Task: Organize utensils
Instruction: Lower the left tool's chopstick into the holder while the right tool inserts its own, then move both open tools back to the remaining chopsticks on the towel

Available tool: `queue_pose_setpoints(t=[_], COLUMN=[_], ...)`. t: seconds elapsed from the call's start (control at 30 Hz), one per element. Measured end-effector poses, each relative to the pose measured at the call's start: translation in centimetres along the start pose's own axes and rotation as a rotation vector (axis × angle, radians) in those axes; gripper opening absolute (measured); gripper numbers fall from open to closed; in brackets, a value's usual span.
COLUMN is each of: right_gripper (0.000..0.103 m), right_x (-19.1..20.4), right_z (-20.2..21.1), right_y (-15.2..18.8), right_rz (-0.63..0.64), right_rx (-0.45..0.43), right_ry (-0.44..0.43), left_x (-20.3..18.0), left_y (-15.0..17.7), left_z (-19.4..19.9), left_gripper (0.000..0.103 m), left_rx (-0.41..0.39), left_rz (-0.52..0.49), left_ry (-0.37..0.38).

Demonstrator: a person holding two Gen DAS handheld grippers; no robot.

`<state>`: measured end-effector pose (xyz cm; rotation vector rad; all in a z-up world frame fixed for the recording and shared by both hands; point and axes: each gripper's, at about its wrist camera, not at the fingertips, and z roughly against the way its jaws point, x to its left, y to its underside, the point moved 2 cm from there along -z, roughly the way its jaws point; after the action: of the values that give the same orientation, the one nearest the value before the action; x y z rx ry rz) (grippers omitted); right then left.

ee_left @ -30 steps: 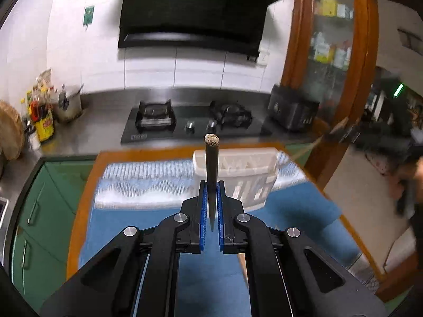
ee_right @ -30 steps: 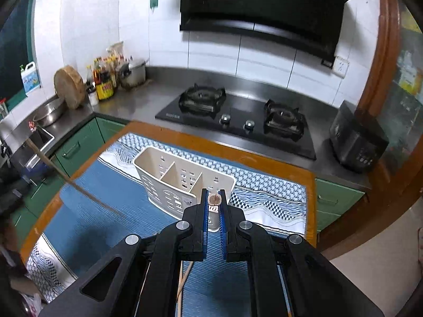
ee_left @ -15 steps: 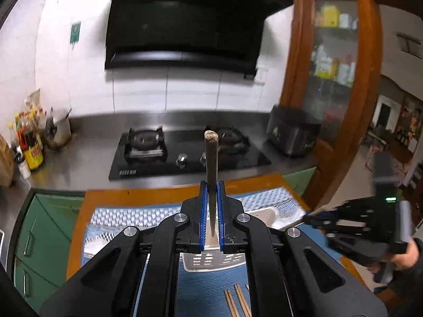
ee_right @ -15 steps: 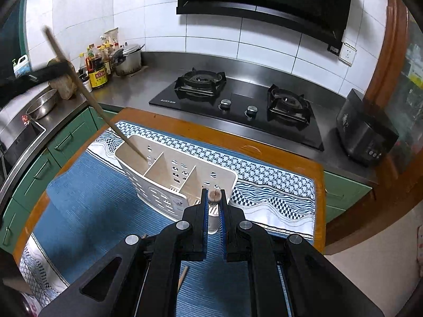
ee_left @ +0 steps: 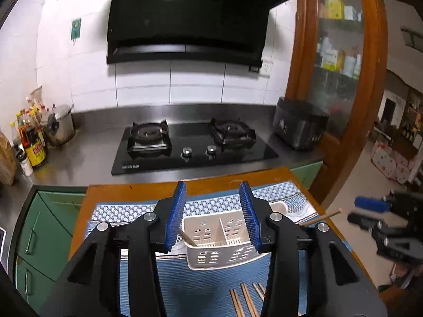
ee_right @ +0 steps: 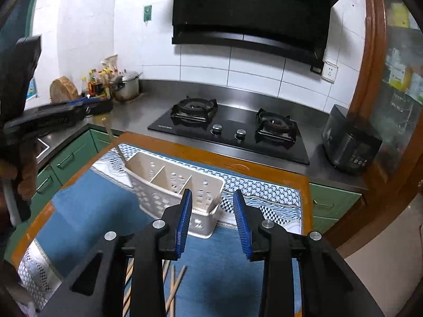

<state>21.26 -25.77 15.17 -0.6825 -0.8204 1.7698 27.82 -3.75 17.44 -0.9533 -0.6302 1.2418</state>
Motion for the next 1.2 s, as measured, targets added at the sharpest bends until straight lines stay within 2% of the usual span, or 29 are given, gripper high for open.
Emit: queue_pose_setpoints(t=[0.1, 0.27, 0.4, 0.63, 0.9, 1.2], right_gripper=[0.032, 0.032, 0.032, 0.026, 0.024, 0.017], right_x=[0.8, 2.6, 4.2, 5.5, 6.2, 6.6], right_z=[1.8, 3.2, 3.5, 3.0, 0.7, -1.1], right_y=[2.3, 7.9, 13.3, 21.2, 25.7, 27.4], right_rz=[-0.012, -0.039, -0.040, -0.096, -0.125, -0.133], right_rx=[-0.004, 0.036, 0.086, 0.169, 0.227, 0.266], right_ry=[-0.027, -0.072, -0.056, -0.056, -0.025, -0.013], left_x=[-0.2, -1.2, -2.4, -2.6, -1.7, -1.9], left_y=[0.3, 3.5, 8.2, 16.8, 24.4, 29.0], left_z=[2.6, 6.2, 8.2, 9.5, 8.9, 7.2], left_gripper=[0.046, 0.048, 0.048, 0.048, 0.048, 0.048], left_rx=[-0.029, -0.022, 0.013, 0.088, 0.183, 0.275], left_rz=[0.007, -0.012, -0.040, 0.018, 0.094, 0.135], left_ry=[0.012, 0.023, 0.024, 0.051, 0.016, 0.021])
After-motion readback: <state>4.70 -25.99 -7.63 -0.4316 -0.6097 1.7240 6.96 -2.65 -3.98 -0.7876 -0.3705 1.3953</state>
